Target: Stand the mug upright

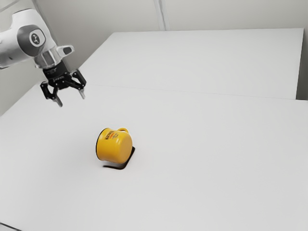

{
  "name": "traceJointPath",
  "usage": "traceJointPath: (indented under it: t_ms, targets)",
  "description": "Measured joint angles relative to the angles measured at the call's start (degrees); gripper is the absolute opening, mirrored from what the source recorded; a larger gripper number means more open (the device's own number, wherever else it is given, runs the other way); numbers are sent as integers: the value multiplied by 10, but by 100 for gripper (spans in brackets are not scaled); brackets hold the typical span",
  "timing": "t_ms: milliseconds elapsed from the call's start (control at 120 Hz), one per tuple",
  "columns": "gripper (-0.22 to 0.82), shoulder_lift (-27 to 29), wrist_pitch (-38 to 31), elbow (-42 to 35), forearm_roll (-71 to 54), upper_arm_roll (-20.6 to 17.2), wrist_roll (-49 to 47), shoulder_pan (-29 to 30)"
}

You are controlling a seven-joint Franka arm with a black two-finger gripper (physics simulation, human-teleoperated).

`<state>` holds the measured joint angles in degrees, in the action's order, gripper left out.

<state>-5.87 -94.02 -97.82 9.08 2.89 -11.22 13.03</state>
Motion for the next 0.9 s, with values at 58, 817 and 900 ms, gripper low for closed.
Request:
traceJointPath:
  t_ms: [58,817,900]
  targets:
    - [60,-19,2,-7,31,0,5,-2]
    - [60,-149,-31,-26,206,13,109,-4]
    - [60,-151,-35,-28,211,13,117,-4]
